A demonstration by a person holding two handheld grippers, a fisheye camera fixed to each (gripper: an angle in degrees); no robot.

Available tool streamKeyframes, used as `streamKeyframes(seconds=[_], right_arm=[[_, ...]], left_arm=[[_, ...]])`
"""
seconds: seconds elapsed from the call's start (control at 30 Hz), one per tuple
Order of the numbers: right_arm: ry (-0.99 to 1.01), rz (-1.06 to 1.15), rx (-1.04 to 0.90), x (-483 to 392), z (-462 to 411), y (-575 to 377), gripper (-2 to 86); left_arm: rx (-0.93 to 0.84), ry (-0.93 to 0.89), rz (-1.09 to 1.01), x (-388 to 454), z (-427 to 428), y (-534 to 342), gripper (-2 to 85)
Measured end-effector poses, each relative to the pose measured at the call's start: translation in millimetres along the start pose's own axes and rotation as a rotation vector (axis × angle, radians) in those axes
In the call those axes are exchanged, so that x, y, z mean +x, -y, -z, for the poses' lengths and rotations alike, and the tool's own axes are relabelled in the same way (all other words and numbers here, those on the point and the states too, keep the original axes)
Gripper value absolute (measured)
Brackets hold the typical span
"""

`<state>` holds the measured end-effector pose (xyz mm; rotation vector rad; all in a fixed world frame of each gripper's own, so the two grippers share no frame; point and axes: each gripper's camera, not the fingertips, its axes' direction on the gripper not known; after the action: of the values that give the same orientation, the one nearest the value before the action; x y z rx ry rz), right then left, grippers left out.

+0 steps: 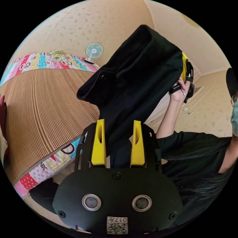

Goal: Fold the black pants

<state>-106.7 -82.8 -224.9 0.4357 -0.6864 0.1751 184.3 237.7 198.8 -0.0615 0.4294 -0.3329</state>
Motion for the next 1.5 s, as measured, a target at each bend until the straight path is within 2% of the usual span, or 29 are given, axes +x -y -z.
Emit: streamKeyframes(seconds=[0.13,0.23,0.3,0.4,0.53,0.57,0.6,0.67,0.8,0.9,1.0,1.1,1.2,1.3,1.4,1.5], right_arm=[[0.167,0.033,0.049,-31,10,23,1.4],[0.26,0.098,0.096,-61,23,49,1.3],[0.262,0.143,0.101,-81,30,67,1.3],[0.328,0.178,0.128,-100,46,96,1.3],[0.408,0.173,0.149,-107,63,134,1.3],[0.422,0.169,0.151,-107,64,138,1.3],[0.457,0.156,0.154,-105,64,145,1.3],[0.513,0.127,0.157,-101,60,154,1.3],[0.667,0.057,0.145,-85,39,169,1.3],[0.772,0.016,0.123,-70,26,179,1.3],[0.759,-0.016,0.111,-52,26,191,1.3],[0.779,-0.034,0.142,-26,39,202,1.4],[0.751,-0.029,0.206,2,57,211,1.5],[0.704,-0.018,0.262,34,71,221,1.6],[0.531,-0.043,0.312,73,74,230,1.7],[0.251,-0.047,0.333,132,39,258,1.9]], left_arm=[[-0.021,-0.016,0.105,-24,-6,-6,17.5],[0.047,0.002,0.189,-39,-8,-7,21.5],[0.089,0.015,0.174,-39,-3,-1,22.6],[0.174,-0.129,0.087,-36,19,14,21.4],[0.204,-0.628,0.017,-60,47,18,16.1],[0.19,-0.672,0.046,-69,50,13,15.7],[0.176,-0.652,0.071,-73,50,10,15.6],[0.117,-0.494,0.139,-77,41,1,18.2],[0.154,-0.554,0.044,-52,31,5,20.0],[0.177,-0.514,-0.111,-26,41,24,22.1],[0.204,-0.535,-0.247,-7,62,49,22.6],[0.298,-0.495,-0.317,5,92,69,19.0],[0.46,-0.46,-0.332,18,124,81,12.4],[0.62,-0.518,-0.415,38,158,91,8.5],[0.713,-0.634,-0.413,43,188,119,6.3],[0.752,-0.53,-0.394,55,229,176,6.1]])
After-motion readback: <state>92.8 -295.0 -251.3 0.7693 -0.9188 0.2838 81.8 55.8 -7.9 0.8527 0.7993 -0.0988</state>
